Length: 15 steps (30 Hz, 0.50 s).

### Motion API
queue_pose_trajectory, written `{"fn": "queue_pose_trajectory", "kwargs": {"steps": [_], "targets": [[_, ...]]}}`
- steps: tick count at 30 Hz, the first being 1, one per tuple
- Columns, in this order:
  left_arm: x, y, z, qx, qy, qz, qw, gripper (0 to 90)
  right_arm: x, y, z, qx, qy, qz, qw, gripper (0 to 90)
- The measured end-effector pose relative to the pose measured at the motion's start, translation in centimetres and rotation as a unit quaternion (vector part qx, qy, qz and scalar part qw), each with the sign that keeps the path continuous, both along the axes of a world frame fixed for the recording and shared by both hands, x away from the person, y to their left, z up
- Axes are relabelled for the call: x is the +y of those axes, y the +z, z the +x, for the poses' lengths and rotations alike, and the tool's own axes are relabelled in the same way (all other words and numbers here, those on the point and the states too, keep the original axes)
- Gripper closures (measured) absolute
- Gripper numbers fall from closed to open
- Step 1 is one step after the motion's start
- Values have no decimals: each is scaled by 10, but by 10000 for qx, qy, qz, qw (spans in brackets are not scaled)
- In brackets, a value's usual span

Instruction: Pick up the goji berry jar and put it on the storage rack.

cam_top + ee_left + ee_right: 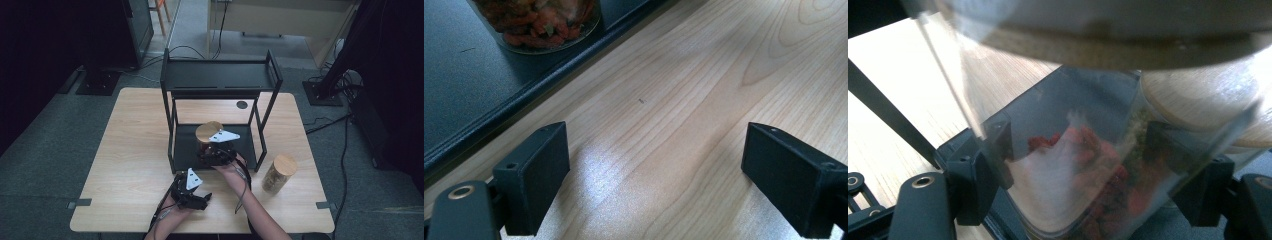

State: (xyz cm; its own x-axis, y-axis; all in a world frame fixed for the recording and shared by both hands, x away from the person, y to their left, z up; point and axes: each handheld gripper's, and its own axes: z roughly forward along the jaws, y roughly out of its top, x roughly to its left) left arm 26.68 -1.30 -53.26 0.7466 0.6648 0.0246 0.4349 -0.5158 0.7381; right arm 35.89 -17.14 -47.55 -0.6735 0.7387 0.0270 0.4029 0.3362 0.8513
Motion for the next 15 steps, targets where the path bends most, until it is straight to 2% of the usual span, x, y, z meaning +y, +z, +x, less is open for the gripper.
{"fn": "queue_pose_trajectory", "kwargs": {"steps": [15], "targets": [[0, 0, 0, -3, -4, 4, 10000, 122, -7, 2, -2, 98, 77, -62, 9999, 212]]}}
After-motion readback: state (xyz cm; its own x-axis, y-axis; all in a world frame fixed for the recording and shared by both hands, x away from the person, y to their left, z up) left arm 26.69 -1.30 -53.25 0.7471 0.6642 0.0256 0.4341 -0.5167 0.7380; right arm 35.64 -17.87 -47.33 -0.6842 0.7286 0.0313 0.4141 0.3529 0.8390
